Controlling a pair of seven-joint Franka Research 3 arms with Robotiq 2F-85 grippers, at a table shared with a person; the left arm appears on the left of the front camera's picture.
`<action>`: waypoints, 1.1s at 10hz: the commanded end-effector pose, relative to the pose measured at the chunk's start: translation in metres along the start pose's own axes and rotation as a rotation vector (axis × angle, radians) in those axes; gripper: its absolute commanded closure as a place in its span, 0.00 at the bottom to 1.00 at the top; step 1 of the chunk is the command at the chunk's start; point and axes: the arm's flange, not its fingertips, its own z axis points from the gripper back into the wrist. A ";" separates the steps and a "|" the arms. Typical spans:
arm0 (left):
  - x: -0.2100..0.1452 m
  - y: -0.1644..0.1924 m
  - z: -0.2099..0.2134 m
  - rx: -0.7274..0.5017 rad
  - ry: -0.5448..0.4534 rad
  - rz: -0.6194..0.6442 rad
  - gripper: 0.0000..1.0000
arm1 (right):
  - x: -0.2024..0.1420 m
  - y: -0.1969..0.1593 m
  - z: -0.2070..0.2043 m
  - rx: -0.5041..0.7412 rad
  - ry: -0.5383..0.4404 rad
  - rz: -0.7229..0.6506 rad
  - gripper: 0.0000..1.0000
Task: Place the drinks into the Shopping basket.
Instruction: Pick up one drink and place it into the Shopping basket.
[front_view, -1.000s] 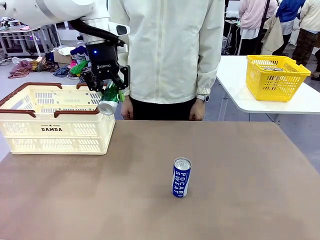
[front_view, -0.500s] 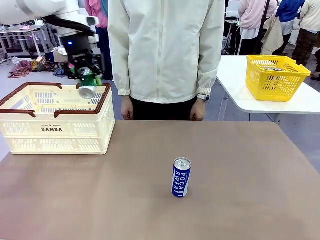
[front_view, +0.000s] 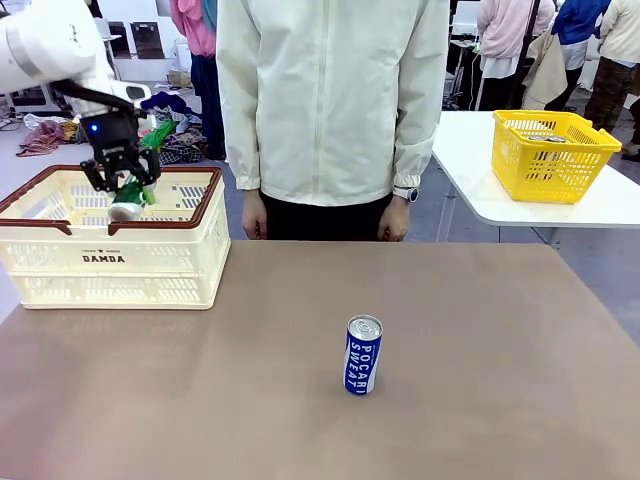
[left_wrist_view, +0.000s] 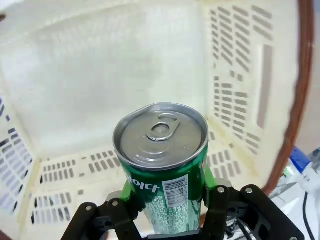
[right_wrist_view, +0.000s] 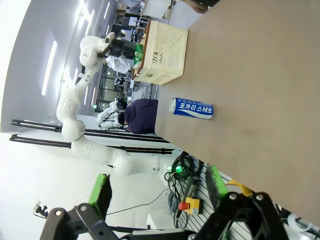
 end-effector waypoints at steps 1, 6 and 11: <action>0.000 -0.003 -0.010 -0.012 -0.033 -0.053 1.00 | 0.003 0.006 0.000 0.010 -0.013 -0.005 0.00; 0.008 -0.005 -0.059 0.019 -0.016 0.005 1.00 | 0.003 0.006 0.000 0.010 -0.013 -0.005 0.00; 0.009 -0.007 -0.060 0.033 -0.007 0.047 0.00 | 0.003 0.006 0.000 0.010 -0.013 -0.005 0.00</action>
